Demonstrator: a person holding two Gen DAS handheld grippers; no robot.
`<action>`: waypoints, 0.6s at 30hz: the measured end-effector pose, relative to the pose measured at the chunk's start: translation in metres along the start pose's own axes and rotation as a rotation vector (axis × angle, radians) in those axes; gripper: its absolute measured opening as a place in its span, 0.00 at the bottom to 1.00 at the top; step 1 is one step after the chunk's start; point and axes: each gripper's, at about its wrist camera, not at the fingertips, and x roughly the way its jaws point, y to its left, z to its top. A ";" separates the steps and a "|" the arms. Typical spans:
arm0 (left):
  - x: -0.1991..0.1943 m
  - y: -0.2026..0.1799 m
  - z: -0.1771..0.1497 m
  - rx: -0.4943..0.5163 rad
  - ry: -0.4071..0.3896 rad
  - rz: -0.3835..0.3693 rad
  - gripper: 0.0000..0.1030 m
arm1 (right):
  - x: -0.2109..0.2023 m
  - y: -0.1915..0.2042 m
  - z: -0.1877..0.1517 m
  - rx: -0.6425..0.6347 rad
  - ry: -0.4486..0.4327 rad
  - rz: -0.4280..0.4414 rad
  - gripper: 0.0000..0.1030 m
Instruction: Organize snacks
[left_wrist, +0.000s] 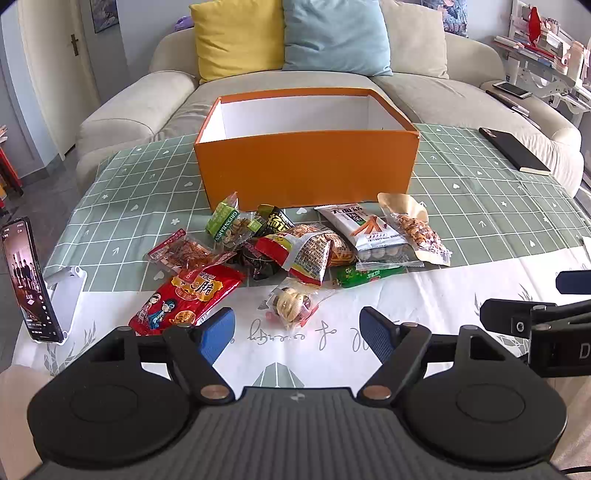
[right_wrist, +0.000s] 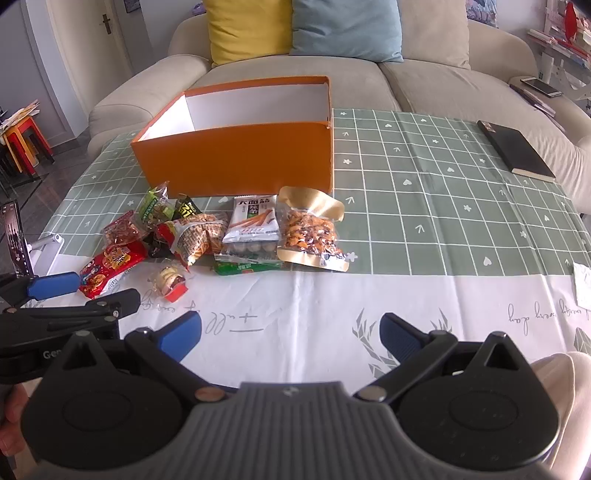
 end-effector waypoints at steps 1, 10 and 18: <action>0.000 0.000 0.000 0.000 0.000 0.000 0.87 | 0.000 0.000 0.000 0.000 0.000 0.000 0.97; 0.001 0.001 -0.001 -0.002 0.005 -0.001 0.87 | 0.001 -0.001 0.000 0.010 0.012 0.004 0.97; 0.005 0.004 0.001 -0.002 0.010 -0.031 0.85 | 0.010 -0.005 0.003 0.026 0.044 0.048 0.97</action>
